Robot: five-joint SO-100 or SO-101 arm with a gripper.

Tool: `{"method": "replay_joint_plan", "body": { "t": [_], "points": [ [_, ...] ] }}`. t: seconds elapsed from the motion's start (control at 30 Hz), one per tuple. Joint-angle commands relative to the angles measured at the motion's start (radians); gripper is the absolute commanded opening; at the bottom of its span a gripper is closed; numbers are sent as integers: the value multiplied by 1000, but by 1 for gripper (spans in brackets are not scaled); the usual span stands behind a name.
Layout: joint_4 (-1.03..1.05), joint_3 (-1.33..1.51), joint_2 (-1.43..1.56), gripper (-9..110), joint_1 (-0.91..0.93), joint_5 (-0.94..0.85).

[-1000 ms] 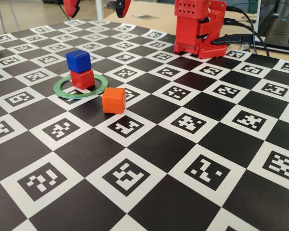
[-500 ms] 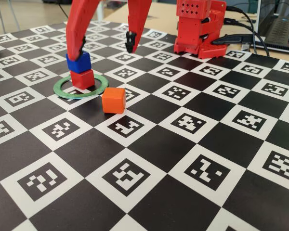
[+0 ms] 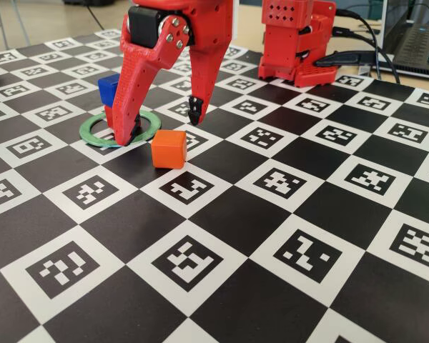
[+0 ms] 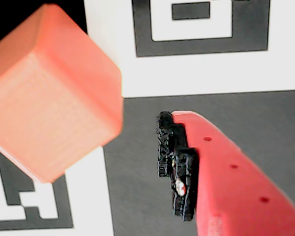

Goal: Grab the red cube then put it in the green circle then put the blue cube on top and finally the orange cube on top

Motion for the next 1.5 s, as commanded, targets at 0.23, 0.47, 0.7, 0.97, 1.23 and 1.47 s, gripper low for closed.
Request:
{"method": "replay_joint_plan", "body": {
  "t": [0.23, 0.47, 0.7, 0.97, 1.23, 1.47],
  "points": [
    [-60, 6, -18, 47, 11, -20],
    [-78, 14, -20, 47, 15, -94],
    [-86, 15, -15, 47, 29, -233],
    [-81, 5, -14, 46, 18, -380],
    [-74, -25, -12, 46, 9, -537],
    [-89, -46, -12, 46, 6, -641]
  ]
}}
